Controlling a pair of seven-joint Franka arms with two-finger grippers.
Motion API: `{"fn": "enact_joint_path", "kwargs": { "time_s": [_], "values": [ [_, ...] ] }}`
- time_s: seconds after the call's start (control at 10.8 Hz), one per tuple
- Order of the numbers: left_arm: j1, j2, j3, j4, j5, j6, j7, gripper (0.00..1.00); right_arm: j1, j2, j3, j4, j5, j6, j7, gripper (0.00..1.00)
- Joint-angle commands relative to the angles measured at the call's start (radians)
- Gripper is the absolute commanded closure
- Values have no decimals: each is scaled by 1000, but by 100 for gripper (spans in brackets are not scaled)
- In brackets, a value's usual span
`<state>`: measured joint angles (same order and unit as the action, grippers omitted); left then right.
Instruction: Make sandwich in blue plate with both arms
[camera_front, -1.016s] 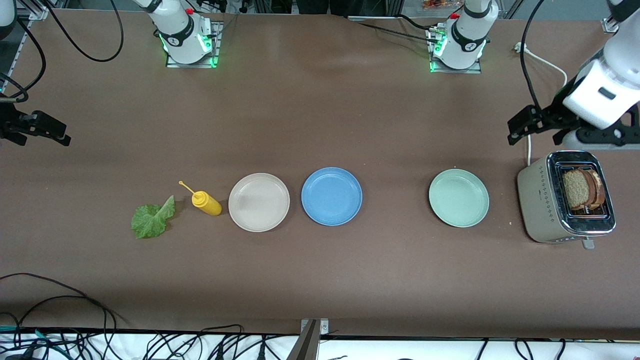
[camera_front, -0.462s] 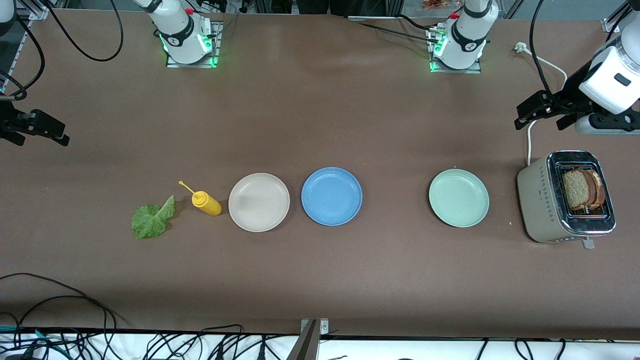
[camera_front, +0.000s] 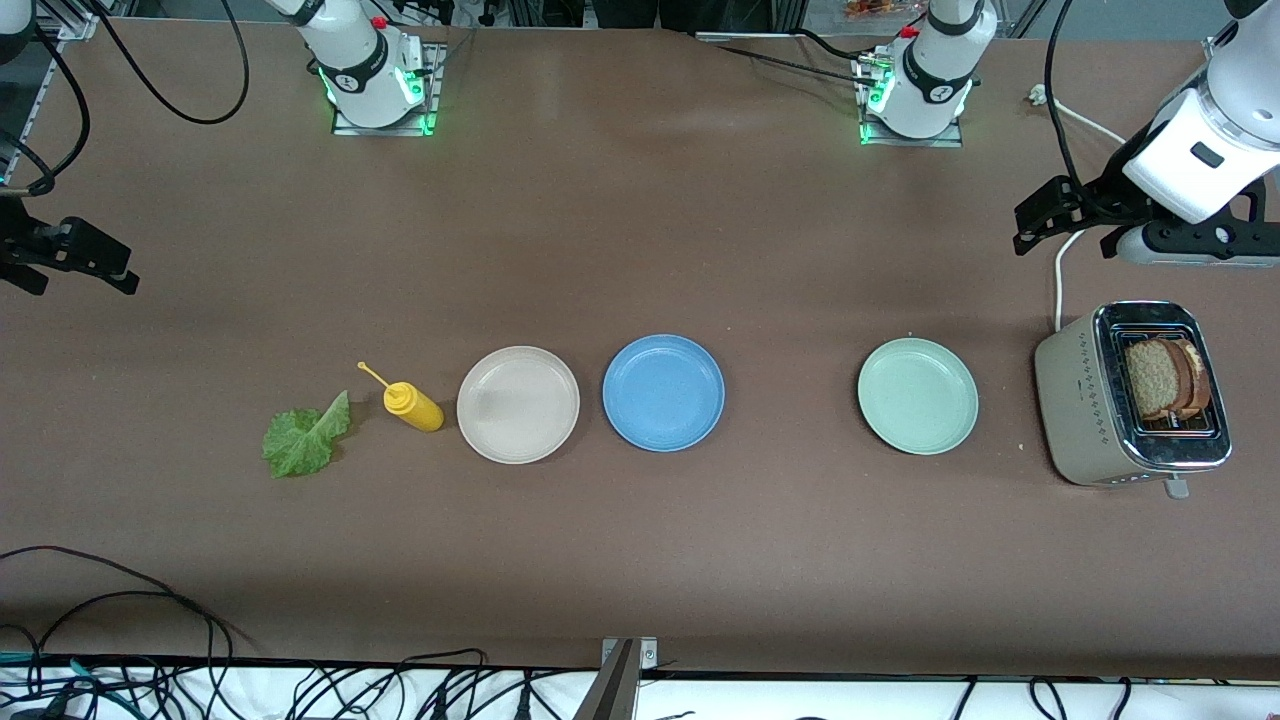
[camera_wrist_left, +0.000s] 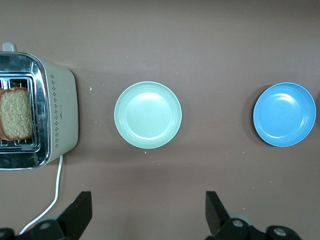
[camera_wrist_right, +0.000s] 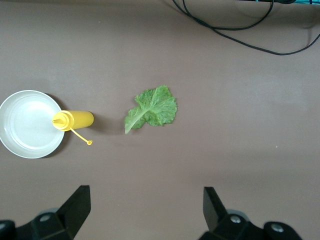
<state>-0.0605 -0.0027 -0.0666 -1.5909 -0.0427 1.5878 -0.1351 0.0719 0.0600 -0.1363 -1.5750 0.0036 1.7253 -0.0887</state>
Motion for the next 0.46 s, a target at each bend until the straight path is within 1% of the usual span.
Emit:
{"fn": "enact_joint_path", "kwargs": {
  "time_s": [0.0, 0.37],
  "values": [
    [-2, -13, 1, -4, 24, -17, 14, 0, 3, 1, -2, 18, -1, -4, 7, 0],
    [-1, -11, 2, -4, 24, -22, 15, 0, 8, -3, -2, 16, -1, -26, 0, 0]
  ]
}}
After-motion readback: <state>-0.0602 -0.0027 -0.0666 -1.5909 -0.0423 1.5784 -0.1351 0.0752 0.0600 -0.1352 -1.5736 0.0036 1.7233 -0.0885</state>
